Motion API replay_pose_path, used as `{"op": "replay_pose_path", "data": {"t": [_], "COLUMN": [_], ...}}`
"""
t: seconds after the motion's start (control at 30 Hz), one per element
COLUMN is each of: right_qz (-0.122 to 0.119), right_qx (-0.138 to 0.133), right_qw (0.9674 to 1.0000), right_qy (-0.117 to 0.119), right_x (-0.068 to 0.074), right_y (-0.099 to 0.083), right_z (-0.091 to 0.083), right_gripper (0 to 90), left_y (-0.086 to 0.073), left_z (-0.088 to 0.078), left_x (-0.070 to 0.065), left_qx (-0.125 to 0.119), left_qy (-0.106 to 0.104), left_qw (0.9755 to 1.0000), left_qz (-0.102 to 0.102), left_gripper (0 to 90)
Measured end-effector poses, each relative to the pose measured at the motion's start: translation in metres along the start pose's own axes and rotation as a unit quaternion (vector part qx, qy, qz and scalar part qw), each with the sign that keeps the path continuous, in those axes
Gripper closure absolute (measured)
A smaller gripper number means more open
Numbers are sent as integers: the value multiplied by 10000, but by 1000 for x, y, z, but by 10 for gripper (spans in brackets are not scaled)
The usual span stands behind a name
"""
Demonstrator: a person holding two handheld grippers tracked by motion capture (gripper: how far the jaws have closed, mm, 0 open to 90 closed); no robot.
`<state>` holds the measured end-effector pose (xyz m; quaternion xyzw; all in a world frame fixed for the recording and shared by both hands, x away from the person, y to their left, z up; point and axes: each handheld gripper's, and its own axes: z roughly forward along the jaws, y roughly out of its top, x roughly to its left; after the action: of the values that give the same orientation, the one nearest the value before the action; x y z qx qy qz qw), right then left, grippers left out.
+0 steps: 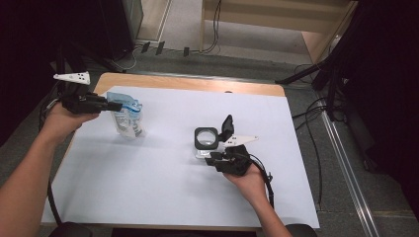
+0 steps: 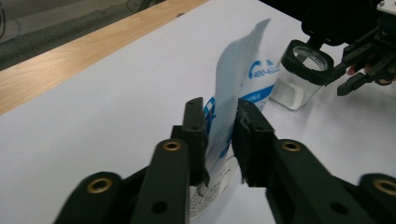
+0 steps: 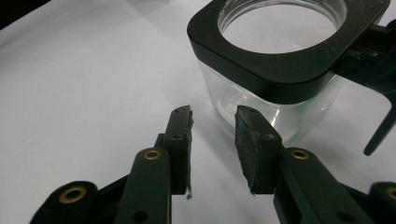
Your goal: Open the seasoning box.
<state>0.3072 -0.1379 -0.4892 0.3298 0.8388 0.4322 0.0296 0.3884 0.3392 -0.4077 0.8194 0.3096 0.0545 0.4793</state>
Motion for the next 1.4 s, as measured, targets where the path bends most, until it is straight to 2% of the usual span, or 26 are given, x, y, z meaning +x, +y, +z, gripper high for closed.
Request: {"op": "replay_pose_path", "data": {"t": [0.03,0.23,0.37,0.5,0.57,0.6,0.67,0.7,0.83,1.03,1.27,1.33,1.37,1.4], "right_qz": [-1,-1,9,1,15,24,7,22,12,33,48,59,58,55], "right_qx": [1,6,9,-1,2,5,5,25,11,3,-28,-33,-38,-37], "right_qw": [10000,10000,10000,10000,10000,10000,10000,10000,10000,10000,10000,10000,10000,10000], "right_qy": [-1,0,-2,2,10,14,17,30,27,35,41,48,49,48], "right_x": [0,0,0,0,0,0,0,0,0,0,-1,0,0,0], "right_y": [0,0,0,0,0,0,0,0,0,0,0,0,0,0], "right_z": [0,0,0,-1,-1,-1,0,0,0,1,0,0,0,0], "right_gripper": [679,679,679,679,679,679,679,679,681,685,693,696,697,697], "left_y": [-1,-7,-12,-14,-14,-13,-11,-9,-7,2,17,22,29,29], "left_z": [1,8,10,4,0,-1,-2,-2,-1,5,10,9,11,11], "left_x": [1,3,5,7,7,7,5,5,3,-6,-19,-24,-31,-31], "left_qx": [46,255,320,338,308,323,411,503,590,702,582,518,480,480], "left_qy": [-8,9,54,34,42,15,56,75,88,141,109,109,110,110], "left_qw": [10000,9997,9995,9994,9995,9994,9990,9984,9979,9971,9981,9985,9987,9987], "left_qz": [-25,-3,52,51,86,102,185,241,249,263,145,139,152,152], "left_gripper": [680,631,627,628,655,705,730,785,845,893,900,900,900,900]}}
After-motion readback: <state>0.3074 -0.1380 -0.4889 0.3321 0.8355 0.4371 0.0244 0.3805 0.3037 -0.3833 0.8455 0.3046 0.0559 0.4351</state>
